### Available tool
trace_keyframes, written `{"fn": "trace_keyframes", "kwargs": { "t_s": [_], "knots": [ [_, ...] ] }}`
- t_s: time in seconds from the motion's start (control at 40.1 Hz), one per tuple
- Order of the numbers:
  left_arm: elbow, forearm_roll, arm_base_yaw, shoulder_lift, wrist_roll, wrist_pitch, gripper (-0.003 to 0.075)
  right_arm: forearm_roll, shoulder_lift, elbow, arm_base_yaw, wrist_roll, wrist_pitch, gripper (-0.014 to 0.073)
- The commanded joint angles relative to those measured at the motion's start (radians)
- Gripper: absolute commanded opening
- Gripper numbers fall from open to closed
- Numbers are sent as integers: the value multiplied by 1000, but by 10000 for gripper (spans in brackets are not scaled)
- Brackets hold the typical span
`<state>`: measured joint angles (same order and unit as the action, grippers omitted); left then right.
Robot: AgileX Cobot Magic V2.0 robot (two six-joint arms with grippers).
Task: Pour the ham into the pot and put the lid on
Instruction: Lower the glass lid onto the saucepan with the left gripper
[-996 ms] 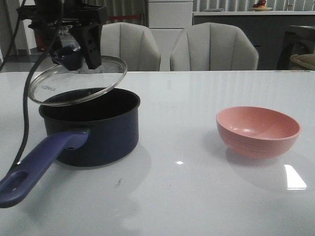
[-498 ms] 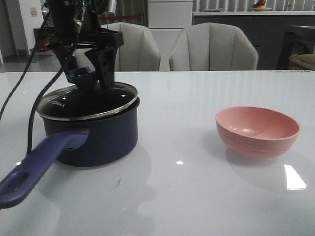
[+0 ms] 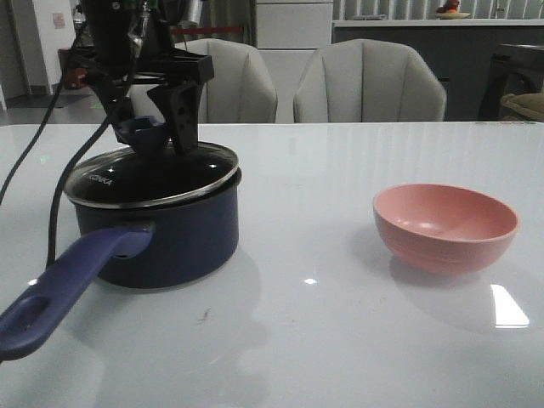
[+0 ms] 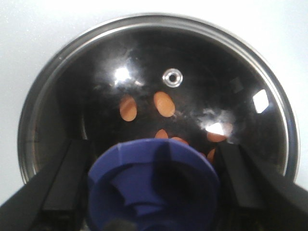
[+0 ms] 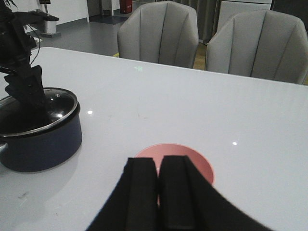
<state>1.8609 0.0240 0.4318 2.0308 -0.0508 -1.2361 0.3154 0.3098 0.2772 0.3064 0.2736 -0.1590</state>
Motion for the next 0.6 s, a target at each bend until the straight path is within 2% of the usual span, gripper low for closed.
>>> {"fn": "trace_keyframes", "kwargs": {
  "t_s": [0.0, 0.075, 0.174, 0.299, 0.473, 0.573],
  "knots": [
    [27, -30, 6, -56, 5, 19, 158, 8, 5, 28, 2, 9, 85, 158],
    [27, -32, 6, -56, 5, 24, 167, 8, 5, 28, 2, 9, 85, 158],
    [27, -32, 6, -56, 5, 29, 219, 8, 5, 28, 2, 9, 85, 158],
    [27, -32, 6, -56, 5, 29, 337, 8, 5, 28, 2, 9, 85, 158],
    [27, -24, 6, -56, 5, 37, 560, 8, 5, 28, 2, 9, 85, 158],
    [27, -10, 6, -56, 5, 44, 620, 8, 5, 28, 2, 9, 85, 158]
  ]
}}
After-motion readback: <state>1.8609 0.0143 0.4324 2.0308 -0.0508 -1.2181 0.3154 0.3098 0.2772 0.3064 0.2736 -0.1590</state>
